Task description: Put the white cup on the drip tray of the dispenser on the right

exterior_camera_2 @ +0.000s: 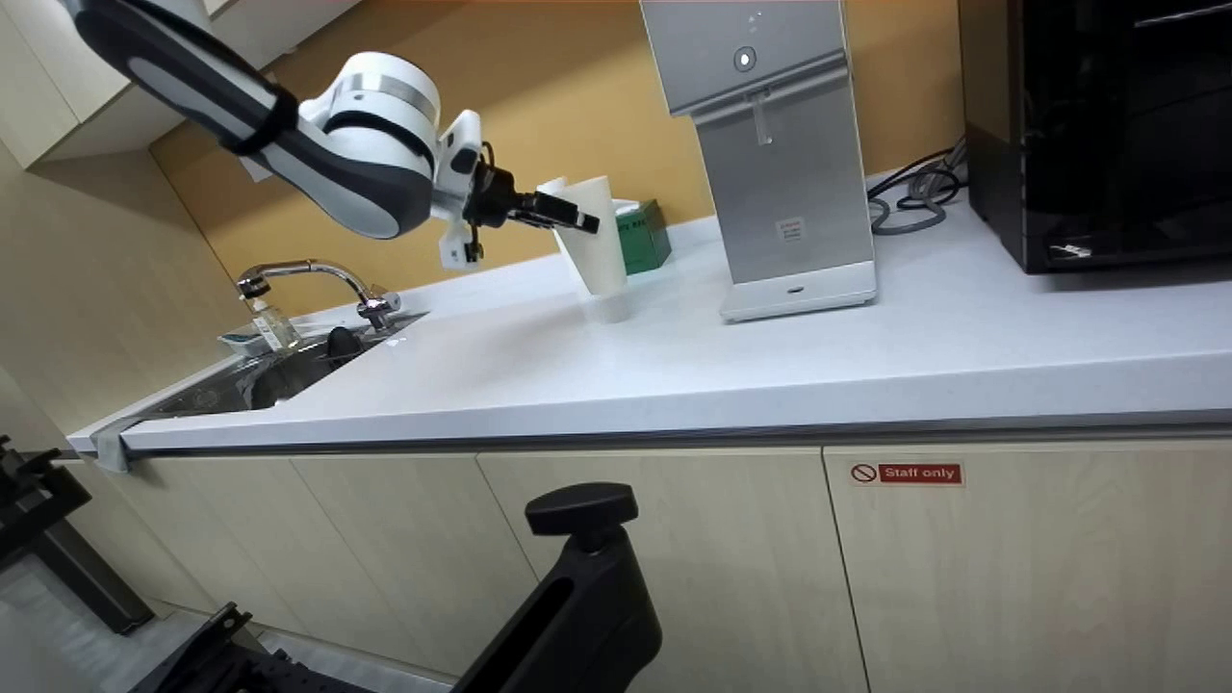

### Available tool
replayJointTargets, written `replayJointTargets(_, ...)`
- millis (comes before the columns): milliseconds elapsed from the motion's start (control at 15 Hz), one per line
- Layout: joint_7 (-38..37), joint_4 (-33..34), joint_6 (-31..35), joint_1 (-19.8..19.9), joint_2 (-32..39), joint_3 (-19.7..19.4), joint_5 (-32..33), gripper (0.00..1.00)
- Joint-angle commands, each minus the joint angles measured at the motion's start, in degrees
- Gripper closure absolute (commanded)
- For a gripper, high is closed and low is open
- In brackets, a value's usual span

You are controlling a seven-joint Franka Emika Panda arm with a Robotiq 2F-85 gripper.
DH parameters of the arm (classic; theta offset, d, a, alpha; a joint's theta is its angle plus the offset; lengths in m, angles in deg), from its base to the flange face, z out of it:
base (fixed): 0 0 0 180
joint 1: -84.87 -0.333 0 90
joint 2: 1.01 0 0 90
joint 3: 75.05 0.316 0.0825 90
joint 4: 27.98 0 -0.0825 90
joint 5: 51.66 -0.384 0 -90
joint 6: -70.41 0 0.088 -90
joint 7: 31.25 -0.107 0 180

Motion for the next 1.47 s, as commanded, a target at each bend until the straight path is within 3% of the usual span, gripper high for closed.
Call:
replayJointTargets(0,3.4,-7.8,0.0,-13.0,-11.4,-15.6,-9.8,0.51)
replayJointTargets(67,4.8,-9.2,-0.3,-6.2,-12.4,-9.5,-11.5,0.51)
replayJointTargets(133,5.6,-10.3,0.1,-7.6,-13.5,-12.0,-12.8,0.51)
replayJointTargets(333,7.3,-12.5,0.3,-5.8,-14.8,-13.8,-14.5,0.51)
replayJointTargets(400,6.2,-10.5,-0.1,-6.7,-13.0,-12.8,-13.3,0.26)
replayJointTargets(600,6.8,-11.6,0.0,-5.7,-13.4,-13.8,-13.5,0.26)
replayJointTargets(667,6.8,-11.7,0.0,-5.7,-13.4,-13.8,-13.6,0.51)
replayJointTargets(1000,4.4,-7.7,-2.5,-3.0,-10.0,-15.7,-8.3,0.51)
replayJointTargets(1400,4.6,-2.1,-0.1,-0.5,-3.7,-17.5,-3.4,0.51)
